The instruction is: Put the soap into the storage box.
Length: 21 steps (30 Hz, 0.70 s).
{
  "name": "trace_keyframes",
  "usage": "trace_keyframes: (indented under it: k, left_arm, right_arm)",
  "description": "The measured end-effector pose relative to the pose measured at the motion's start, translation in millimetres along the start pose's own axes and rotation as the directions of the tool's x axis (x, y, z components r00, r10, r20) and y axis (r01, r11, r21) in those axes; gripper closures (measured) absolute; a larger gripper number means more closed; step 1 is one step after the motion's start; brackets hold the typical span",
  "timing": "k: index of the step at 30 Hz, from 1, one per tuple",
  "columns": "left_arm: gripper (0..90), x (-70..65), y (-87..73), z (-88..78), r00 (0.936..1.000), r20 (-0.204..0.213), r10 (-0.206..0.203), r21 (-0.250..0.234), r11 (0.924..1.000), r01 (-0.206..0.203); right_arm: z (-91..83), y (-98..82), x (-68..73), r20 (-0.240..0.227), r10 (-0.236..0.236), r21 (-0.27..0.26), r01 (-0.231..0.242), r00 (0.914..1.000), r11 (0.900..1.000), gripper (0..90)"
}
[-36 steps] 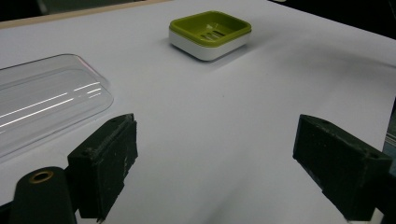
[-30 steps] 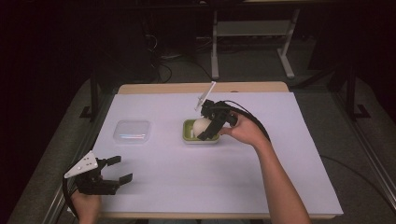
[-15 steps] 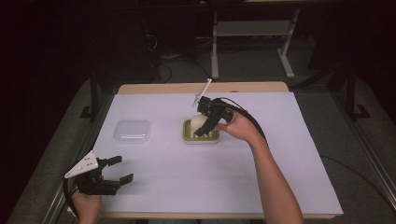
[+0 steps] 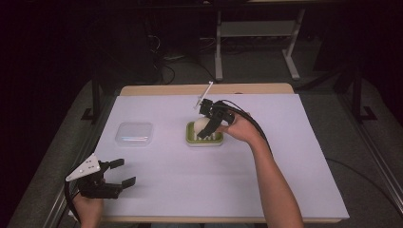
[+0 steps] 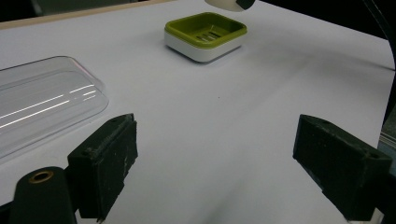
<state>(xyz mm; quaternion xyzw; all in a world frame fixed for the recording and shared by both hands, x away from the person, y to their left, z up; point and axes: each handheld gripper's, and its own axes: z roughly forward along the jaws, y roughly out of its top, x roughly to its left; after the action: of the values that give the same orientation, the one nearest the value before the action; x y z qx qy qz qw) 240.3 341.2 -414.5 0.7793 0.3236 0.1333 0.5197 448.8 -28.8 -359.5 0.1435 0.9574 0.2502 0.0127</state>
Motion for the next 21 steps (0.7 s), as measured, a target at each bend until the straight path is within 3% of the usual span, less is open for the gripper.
trace_keyframes:
  k: [21]
  left_arm:
    - [13.1,-0.4,-0.8,0.0,0.9999,0.001,-0.011,-0.004,0.9999,0.011]
  right_arm:
    - [16.1,-1.9,-12.2,0.013,0.041,0.025,-0.041,0.9991,0.999,23.1]
